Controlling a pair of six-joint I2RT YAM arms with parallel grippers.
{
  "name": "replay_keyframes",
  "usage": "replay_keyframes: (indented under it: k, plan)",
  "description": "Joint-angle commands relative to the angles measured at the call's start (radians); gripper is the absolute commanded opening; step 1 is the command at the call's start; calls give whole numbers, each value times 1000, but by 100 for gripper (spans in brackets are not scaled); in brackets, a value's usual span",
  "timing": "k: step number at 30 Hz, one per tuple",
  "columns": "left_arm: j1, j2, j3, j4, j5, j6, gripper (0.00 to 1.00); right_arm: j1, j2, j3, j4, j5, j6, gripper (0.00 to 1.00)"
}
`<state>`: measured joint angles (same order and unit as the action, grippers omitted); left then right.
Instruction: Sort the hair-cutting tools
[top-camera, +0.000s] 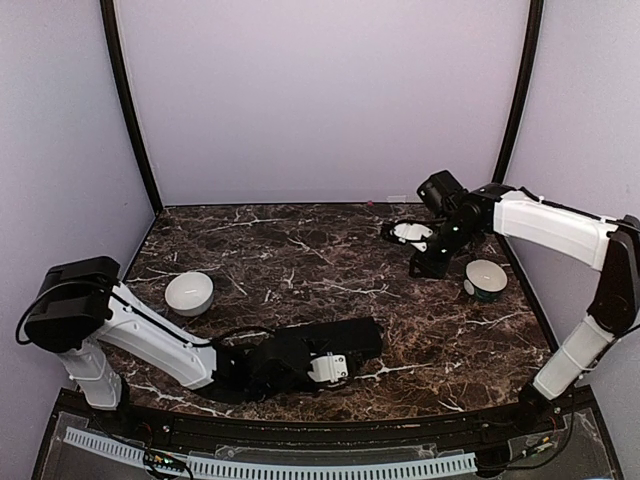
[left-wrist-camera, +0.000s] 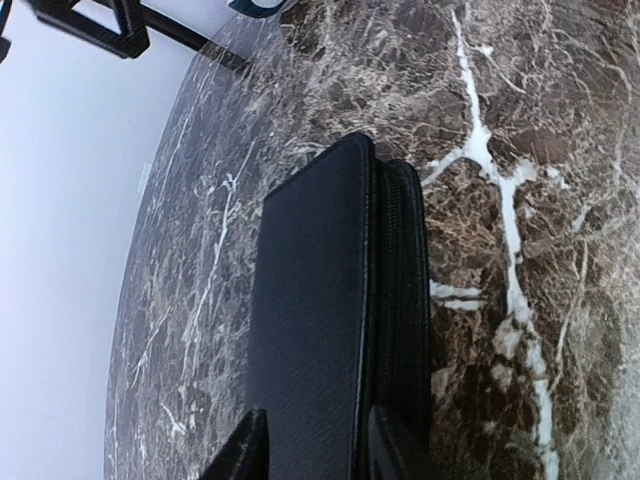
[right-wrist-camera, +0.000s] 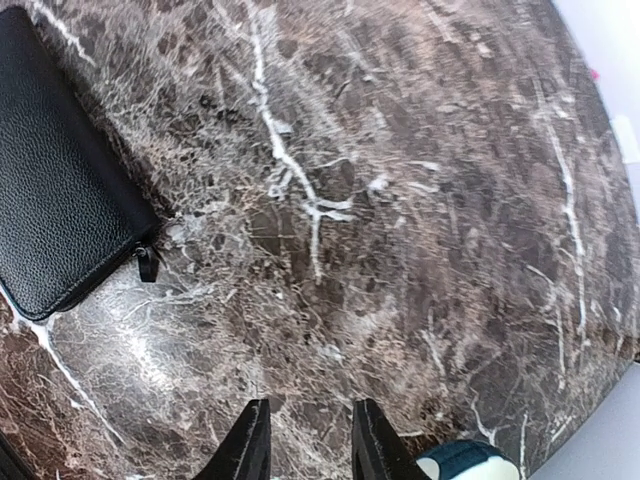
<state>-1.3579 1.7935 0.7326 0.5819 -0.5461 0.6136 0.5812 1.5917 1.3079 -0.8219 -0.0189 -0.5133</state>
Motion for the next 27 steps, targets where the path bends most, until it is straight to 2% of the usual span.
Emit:
replay_keyframes:
  k: [1,4,7,9,11,14,19,25,27]
  plan:
    - [-5,-186,45,-198,-49,-150,39,-46,-131,-45,61,29,31,29]
    - [-3,-306,66,-331,-87,-196,50,-92,-250,-113,139,16,63,32]
    - [32,-422,83,-462,-113,-233,60,-155,-399,-232,264,22,101,47]
    - [85,-503,98,-538,-106,-279,64,-204,-504,-326,367,22,144,69]
    - [158,-585,108,-591,-73,-324,68,-242,-616,-425,464,19,196,98]
    - [264,-699,97,-589,-60,-340,76,-259,-722,-522,594,13,267,100]
    - [427,-798,146,-592,-7,-370,85,-283,-727,-517,602,-20,319,100]
    - [654,-697,348,-694,129,-462,90,-289,-639,-367,606,83,401,100]
    - [706,-647,422,-721,130,-484,93,-290,-619,-321,628,119,408,100]
